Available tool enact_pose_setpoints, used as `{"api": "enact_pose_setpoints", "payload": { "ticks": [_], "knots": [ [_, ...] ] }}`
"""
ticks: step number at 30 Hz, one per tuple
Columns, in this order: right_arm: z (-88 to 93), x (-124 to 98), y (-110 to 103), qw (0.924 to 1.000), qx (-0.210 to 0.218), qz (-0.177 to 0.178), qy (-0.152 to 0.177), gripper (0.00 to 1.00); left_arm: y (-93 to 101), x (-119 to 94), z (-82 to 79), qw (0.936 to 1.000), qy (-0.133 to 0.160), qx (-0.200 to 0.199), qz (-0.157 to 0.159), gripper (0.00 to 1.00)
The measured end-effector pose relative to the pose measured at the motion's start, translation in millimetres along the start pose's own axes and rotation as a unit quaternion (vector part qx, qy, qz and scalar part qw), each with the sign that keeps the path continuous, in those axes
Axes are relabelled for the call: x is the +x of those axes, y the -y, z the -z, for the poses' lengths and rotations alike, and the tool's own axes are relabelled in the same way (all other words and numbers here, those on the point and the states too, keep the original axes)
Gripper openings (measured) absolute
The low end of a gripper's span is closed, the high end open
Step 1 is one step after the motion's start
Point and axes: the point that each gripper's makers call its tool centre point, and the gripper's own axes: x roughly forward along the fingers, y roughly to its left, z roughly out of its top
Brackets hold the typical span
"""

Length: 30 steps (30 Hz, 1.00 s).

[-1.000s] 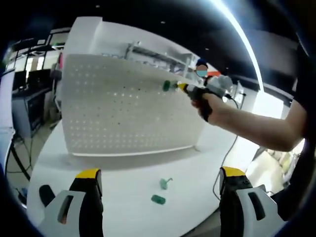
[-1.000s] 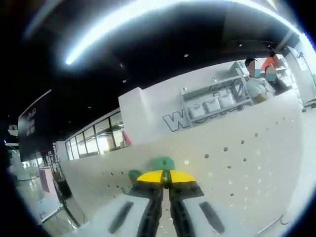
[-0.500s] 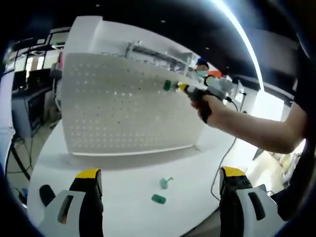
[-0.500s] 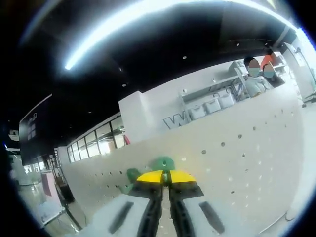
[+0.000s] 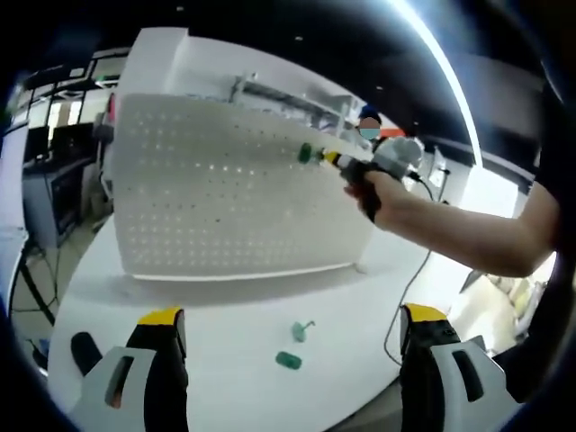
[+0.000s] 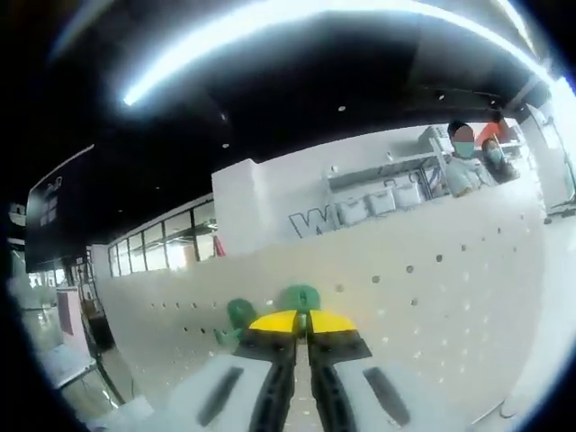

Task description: Insert the hook assembly into the mounting plate slot until the hook locks in place.

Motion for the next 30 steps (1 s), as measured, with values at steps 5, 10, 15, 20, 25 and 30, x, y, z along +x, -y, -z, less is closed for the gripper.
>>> {"api": "enact_pose_setpoints", "payload": {
  "ticks": [5,10,15,20,25,30],
  "knots": [
    [-7.9,-4,-3,0.9996,0.024,0.004,0.01,0.0,-1.4,-2,0.7,1.0,0.002,-0.005,-0.001,1.0],
    [-20.6,-8,-7,0.9994,-0.019,-0.005,0.029,0.0,-3.6,-4,-2.1,1.0,0.007,-0.006,-0.001,1.0],
    [-18.5,1,-2,0.9993,-0.023,0.0,0.031,0.0,-5.1,-3,-2.2,1.0,0.007,-0.007,-0.001,1.0],
    [-16.6,1,0,0.9985,-0.026,-0.005,0.047,0.0,-4.3,-4,-0.7,0.9999,0.005,-0.009,0.0,1.0],
    [-6.3,-1,2,0.9989,-0.023,-0.005,0.04,0.0,-6.6,-5,1.5,1.0,0.0,-0.008,-0.003,1.0],
    [-1.4,-1,0,0.999,-0.026,-0.008,0.036,0.0,-5.9,-3,0.0,0.9999,0.003,-0.009,-0.002,1.0]
  ]
}}
